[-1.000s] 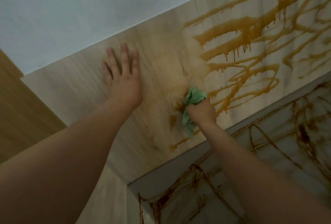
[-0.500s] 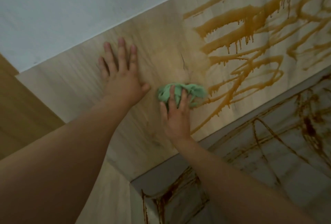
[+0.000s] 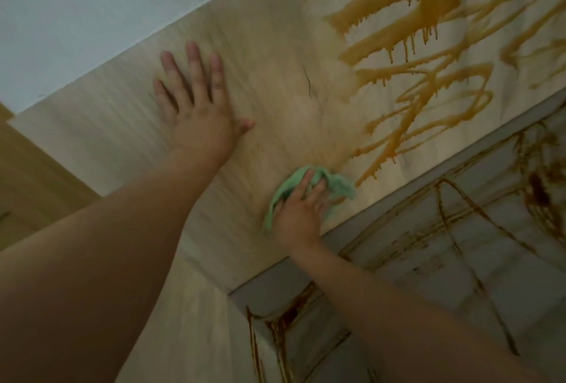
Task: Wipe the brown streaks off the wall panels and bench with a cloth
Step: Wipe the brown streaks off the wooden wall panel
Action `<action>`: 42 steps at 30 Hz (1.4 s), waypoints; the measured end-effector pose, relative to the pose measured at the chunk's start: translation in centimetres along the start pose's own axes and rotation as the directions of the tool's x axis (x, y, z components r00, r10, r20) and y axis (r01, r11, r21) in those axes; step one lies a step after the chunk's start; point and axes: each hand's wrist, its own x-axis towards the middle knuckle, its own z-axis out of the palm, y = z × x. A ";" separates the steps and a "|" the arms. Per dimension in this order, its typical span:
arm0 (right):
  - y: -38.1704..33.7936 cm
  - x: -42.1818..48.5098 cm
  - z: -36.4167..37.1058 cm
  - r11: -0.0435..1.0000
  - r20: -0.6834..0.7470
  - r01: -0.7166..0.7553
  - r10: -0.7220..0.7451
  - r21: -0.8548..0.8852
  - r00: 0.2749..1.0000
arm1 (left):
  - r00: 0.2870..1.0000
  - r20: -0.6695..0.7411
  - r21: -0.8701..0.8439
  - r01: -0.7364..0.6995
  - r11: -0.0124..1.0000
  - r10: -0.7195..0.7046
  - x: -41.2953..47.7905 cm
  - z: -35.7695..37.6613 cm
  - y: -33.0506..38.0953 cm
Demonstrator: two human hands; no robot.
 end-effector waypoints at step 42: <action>3.0 3.2 -0.2 0.846 0.001 -0.307 0.341 0.436 0.940 | 0.987 0.103 -0.016 -0.121 0.993 0.122 -2.3 0.7 2.1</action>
